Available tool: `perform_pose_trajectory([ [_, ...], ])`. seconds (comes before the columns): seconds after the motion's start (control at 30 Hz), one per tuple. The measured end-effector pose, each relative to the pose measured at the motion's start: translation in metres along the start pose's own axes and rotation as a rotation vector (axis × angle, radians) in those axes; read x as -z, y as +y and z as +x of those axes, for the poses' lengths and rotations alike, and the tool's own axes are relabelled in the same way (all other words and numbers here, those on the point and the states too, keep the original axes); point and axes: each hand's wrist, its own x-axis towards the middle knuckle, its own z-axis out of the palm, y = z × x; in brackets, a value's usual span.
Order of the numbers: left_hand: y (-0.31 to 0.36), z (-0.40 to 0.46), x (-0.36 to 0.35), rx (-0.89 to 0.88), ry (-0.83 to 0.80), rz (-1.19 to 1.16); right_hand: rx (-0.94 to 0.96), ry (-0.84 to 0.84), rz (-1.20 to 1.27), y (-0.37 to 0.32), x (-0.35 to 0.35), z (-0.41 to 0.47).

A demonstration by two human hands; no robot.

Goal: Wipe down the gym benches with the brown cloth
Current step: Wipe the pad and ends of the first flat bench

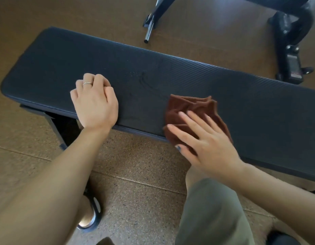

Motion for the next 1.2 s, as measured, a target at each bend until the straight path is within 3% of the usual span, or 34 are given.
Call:
perform_pose_trajectory([
  [0.1,0.002,-0.002,-0.002,-0.003,0.001,-0.087,0.141,0.002,0.032,-0.037,-0.015,0.068],
  [0.2,-0.001,0.0,0.004,0.018,-0.001,-0.152,0.14,0.0,0.089,-0.064,-0.019,0.109],
  [0.5,0.001,-0.003,0.002,0.011,-0.003,-0.14,0.063,-0.041,-0.019,0.006,0.004,-0.009],
  [0.67,0.002,-0.003,-0.002,-0.017,0.006,-0.096,0.088,0.021,0.116,-0.02,-0.007,0.085],
  [0.8,0.003,-0.003,-0.001,-0.014,0.0,-0.093,0.0,0.03,0.141,-0.04,-0.018,0.169],
  [0.9,0.004,-0.003,-0.001,-0.013,0.001,-0.085,-0.052,0.05,0.177,-0.052,-0.017,0.159],
  [1.03,0.002,-0.005,-0.002,0.002,0.032,-0.09,0.018,0.034,0.225,-0.057,-0.015,0.122],
  [1.2,0.002,-0.004,-0.003,0.09,0.081,-0.186,0.132,0.097,0.226,-0.044,-0.02,0.205],
])
